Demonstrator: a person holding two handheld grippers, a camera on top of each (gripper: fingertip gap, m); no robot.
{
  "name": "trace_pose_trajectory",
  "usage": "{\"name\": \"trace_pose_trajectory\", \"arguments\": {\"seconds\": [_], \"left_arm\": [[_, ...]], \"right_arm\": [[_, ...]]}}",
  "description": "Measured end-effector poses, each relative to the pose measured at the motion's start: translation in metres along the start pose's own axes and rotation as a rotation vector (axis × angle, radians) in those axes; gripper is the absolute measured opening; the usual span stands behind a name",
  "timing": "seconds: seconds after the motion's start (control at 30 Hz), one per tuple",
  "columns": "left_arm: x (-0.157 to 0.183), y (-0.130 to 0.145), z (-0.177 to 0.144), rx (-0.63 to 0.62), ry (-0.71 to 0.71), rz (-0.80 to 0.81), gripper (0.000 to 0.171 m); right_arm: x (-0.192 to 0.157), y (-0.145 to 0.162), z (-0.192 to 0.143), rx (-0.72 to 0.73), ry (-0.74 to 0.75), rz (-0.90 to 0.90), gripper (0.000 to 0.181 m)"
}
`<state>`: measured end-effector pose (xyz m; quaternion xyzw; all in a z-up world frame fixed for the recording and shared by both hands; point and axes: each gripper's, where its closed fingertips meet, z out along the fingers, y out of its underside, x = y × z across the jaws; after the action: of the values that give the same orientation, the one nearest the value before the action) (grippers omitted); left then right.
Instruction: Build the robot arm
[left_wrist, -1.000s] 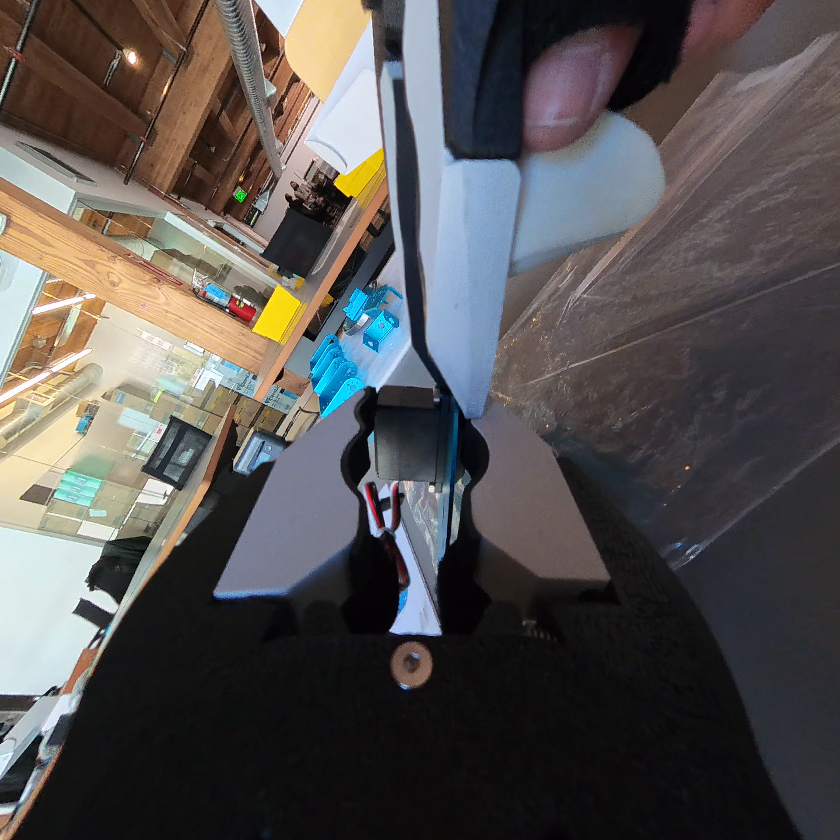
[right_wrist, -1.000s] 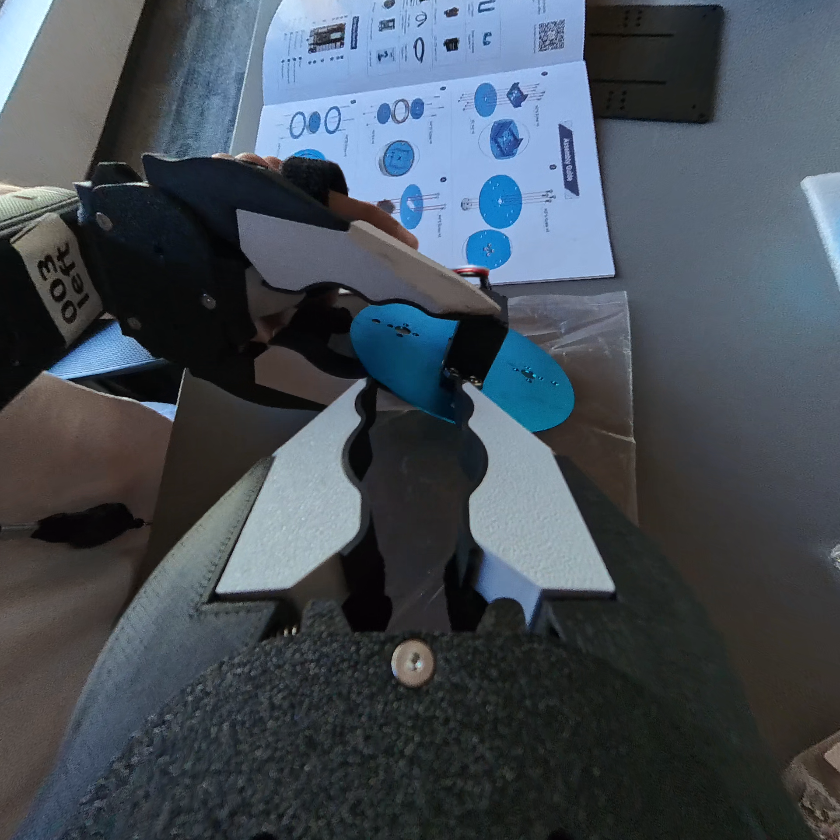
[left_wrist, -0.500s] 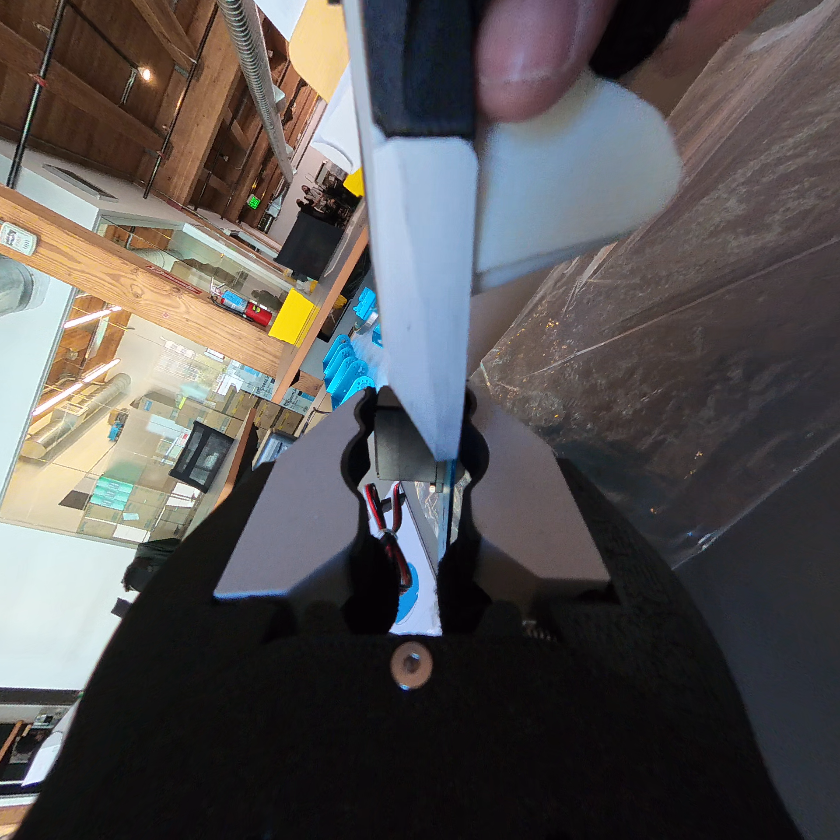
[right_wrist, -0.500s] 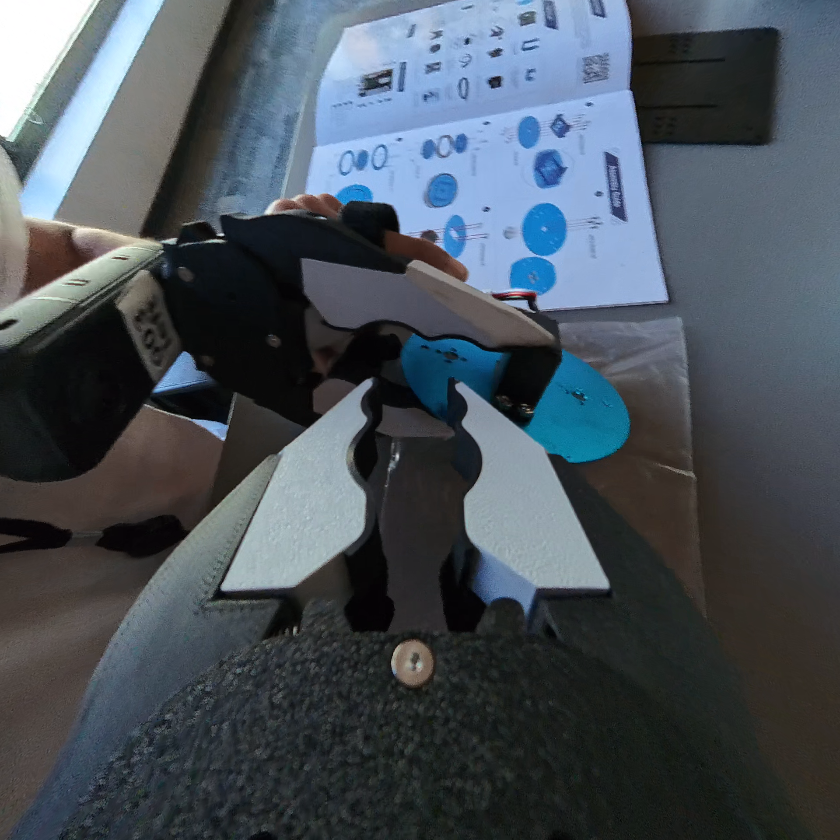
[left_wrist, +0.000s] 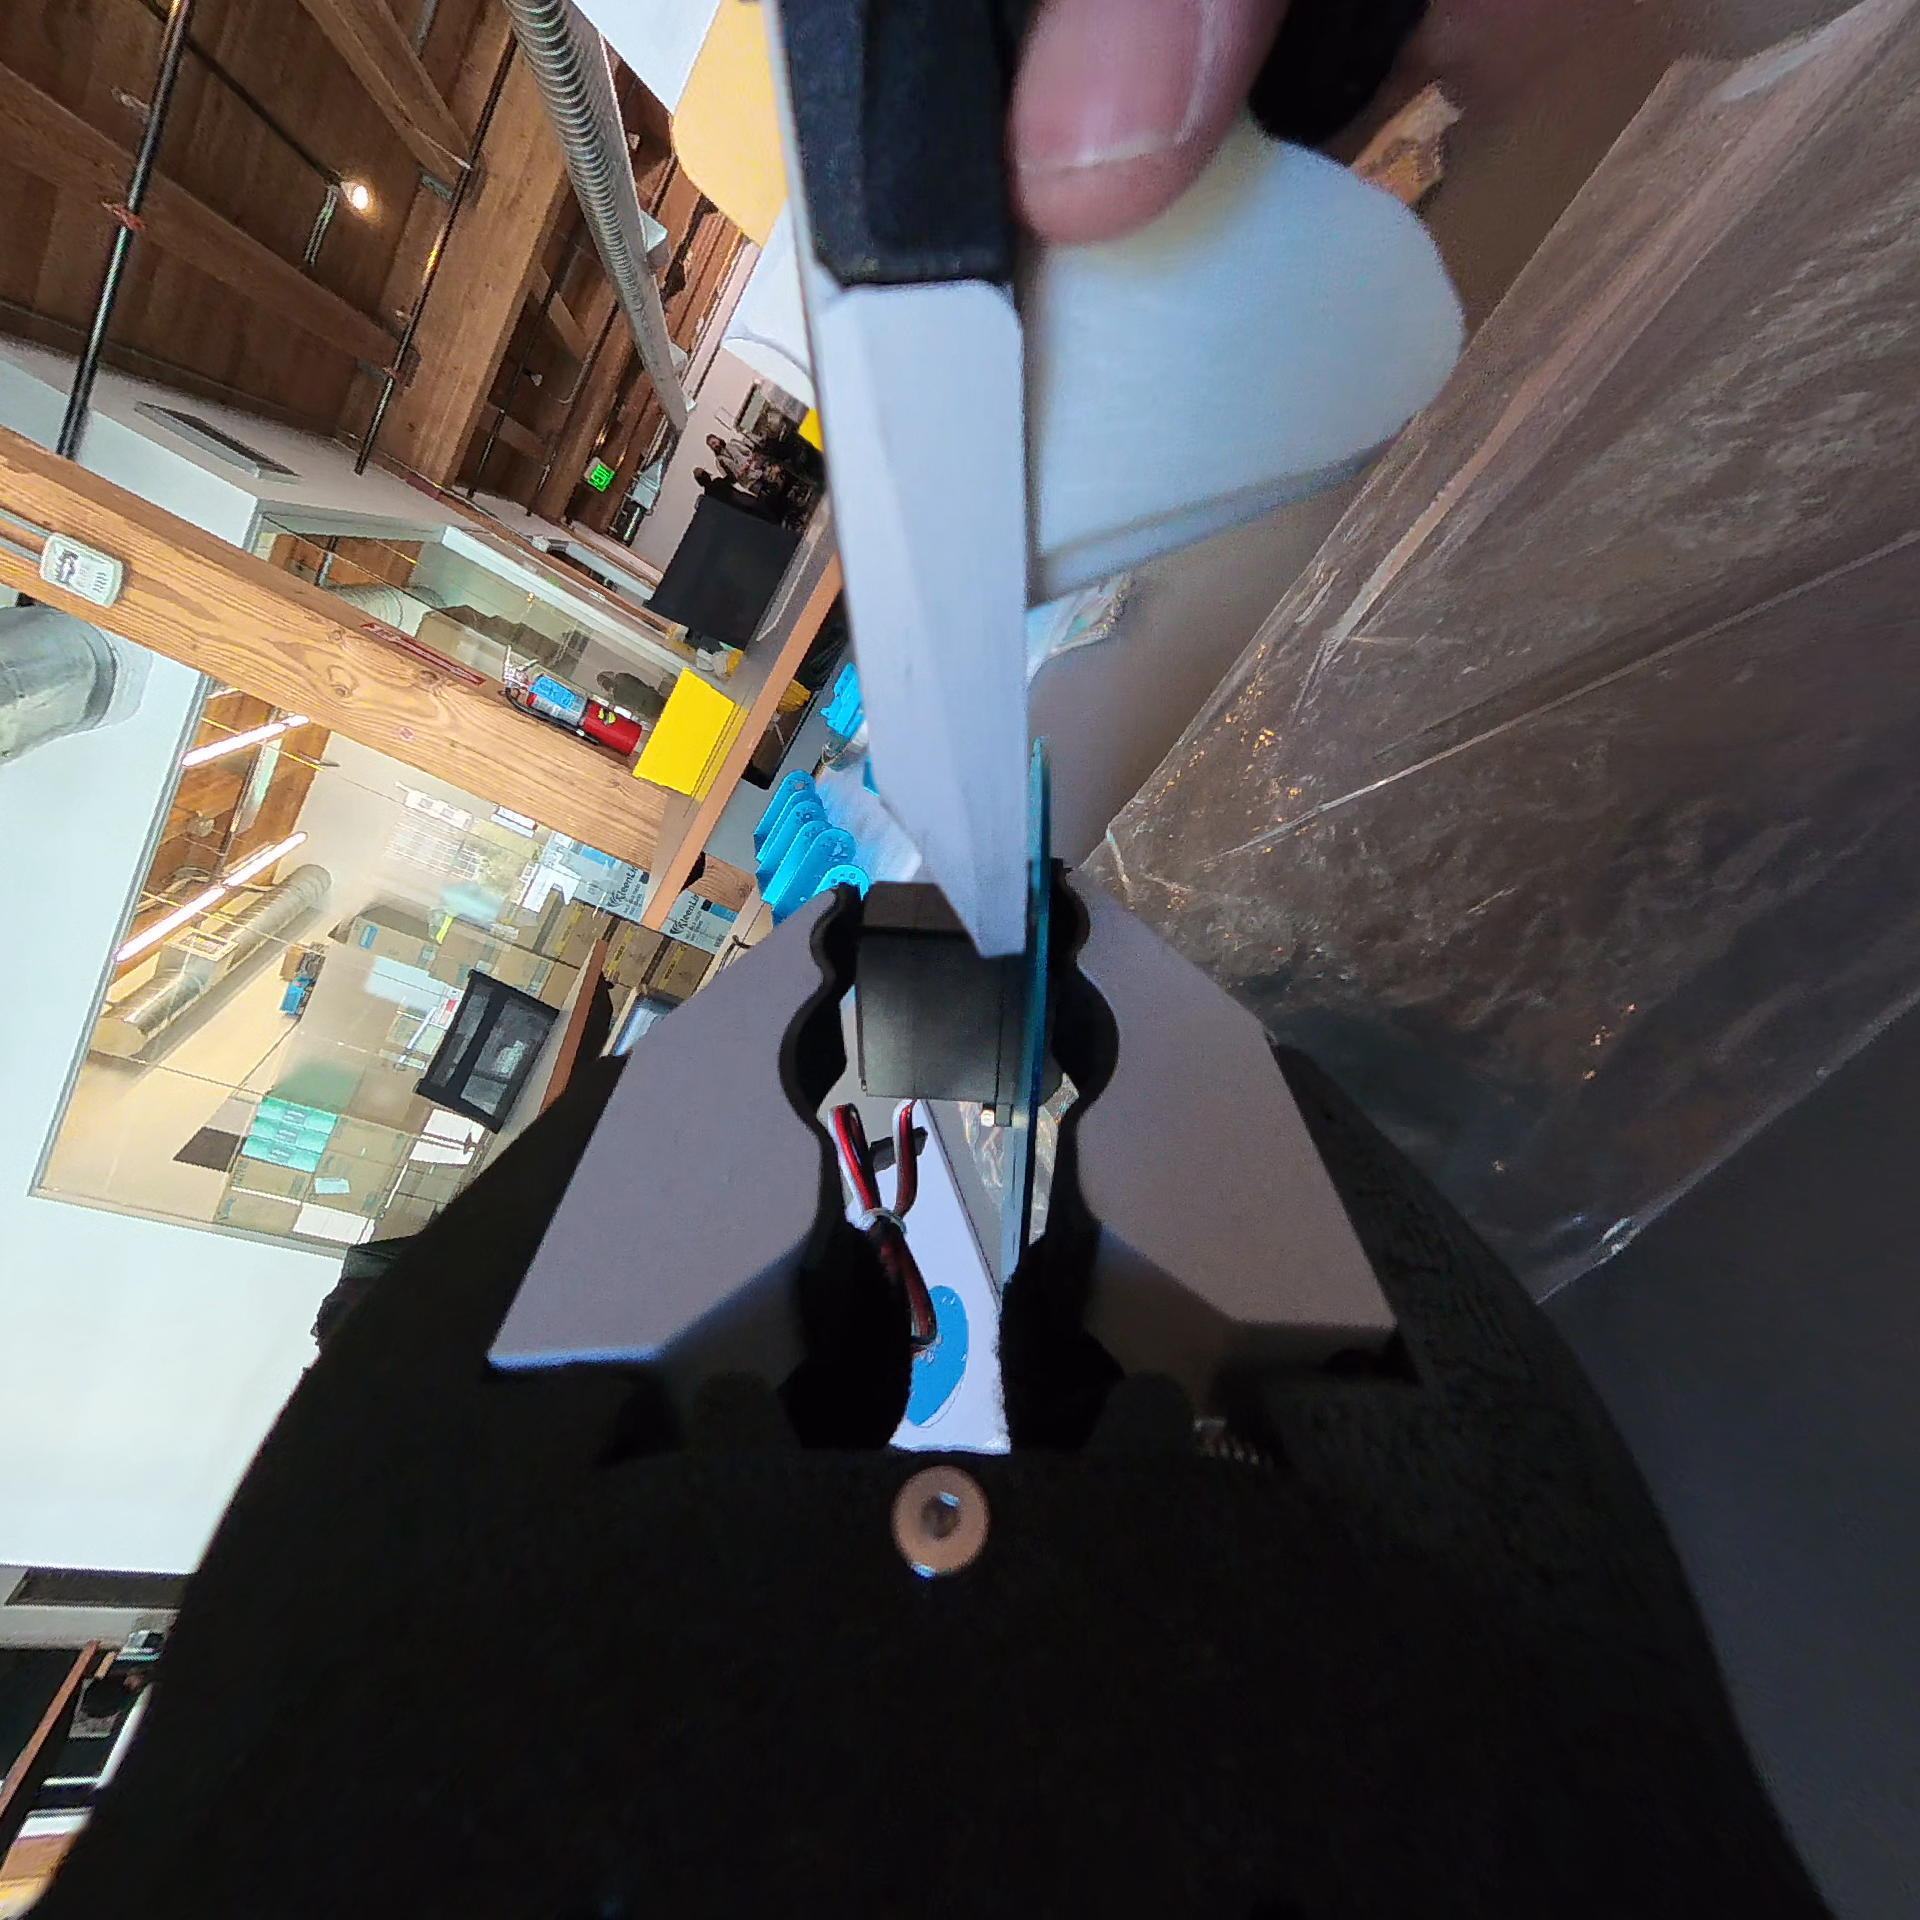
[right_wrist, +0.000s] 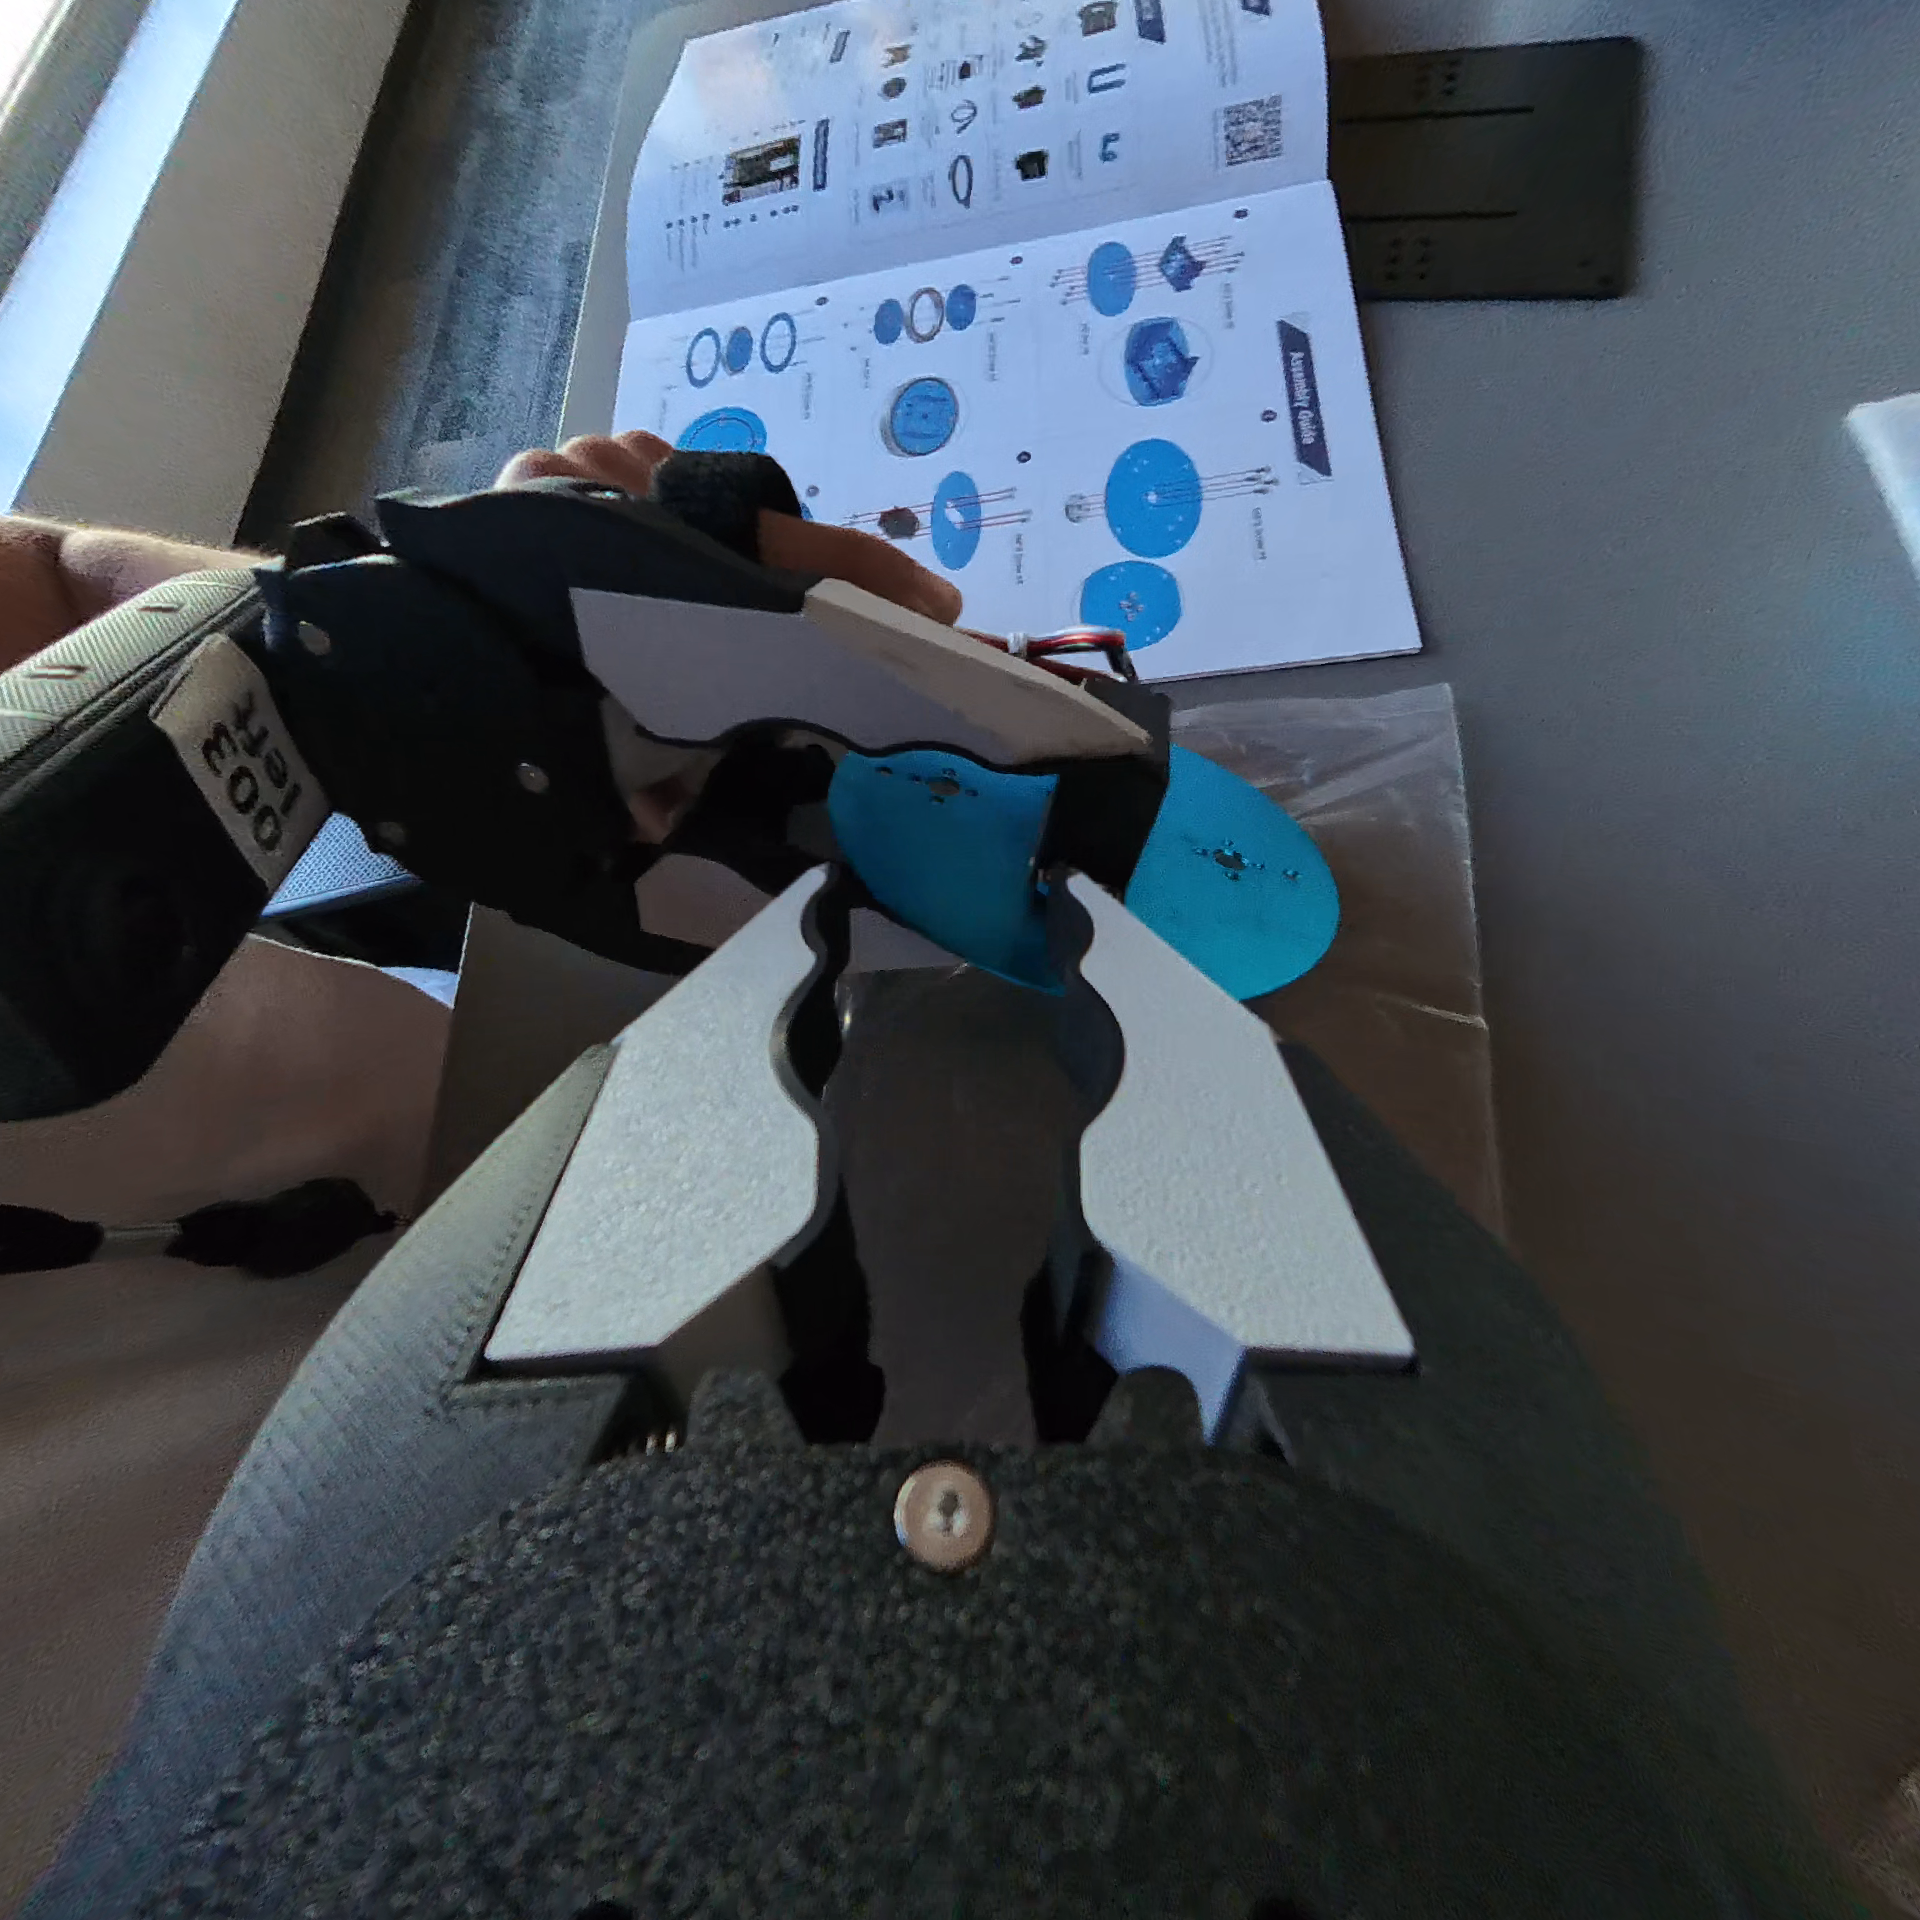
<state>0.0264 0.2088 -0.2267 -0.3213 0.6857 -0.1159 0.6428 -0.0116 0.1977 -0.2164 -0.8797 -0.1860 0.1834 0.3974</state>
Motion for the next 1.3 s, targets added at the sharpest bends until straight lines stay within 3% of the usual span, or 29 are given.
{"name": "trace_pose_trajectory", "arguments": {"seconds": [0.23,0.37,0.53,0.57,0.63,0.73,0.87,0.9,0.97,1.07,1.3], "left_arm": [[0.004,0.004,0.001,-0.005,0.001,0.020,0.038],[0.001,0.005,0.002,-0.007,-0.010,0.019,0.036],[0.003,0.009,0.005,-0.020,-0.009,0.039,0.036],[0.001,0.008,0.004,-0.014,-0.012,0.033,0.037],[0.001,0.007,0.004,-0.007,-0.008,0.018,0.036],[0.000,0.006,0.005,-0.008,-0.018,0.032,0.036],[0.003,0.004,0.006,-0.001,-0.001,0.032,0.036],[0.003,0.004,0.006,-0.001,-0.003,0.036,0.036],[0.001,0.005,0.006,-0.007,-0.015,0.043,0.036],[-0.003,0.007,0.005,-0.004,-0.016,0.021,0.036],[-0.003,0.008,0.005,-0.018,-0.021,0.050,0.036]], "right_arm": [[-0.017,0.005,0.009,-0.025,-0.071,-0.006,0.035],[0.007,-0.001,-0.003,-0.013,0.032,-0.006,0.036],[0.000,0.008,0.008,-0.050,0.015,-0.008,0.046],[-0.004,0.005,0.006,-0.035,-0.010,-0.008,0.037],[-0.011,-0.001,0.002,-0.005,-0.066,0.028,0.035],[0.006,0.000,0.000,-0.016,0.035,-0.004,0.040],[-0.001,0.004,0.007,-0.024,0.008,0.013,0.044],[-0.007,0.004,0.007,-0.024,-0.030,0.000,0.032],[-0.018,0.000,0.006,-0.008,-0.100,0.032,0.029],[0.005,0.002,0.001,-0.025,0.021,-0.007,0.037],[0.004,0.005,0.006,-0.037,0.038,-0.017,0.037]]}}
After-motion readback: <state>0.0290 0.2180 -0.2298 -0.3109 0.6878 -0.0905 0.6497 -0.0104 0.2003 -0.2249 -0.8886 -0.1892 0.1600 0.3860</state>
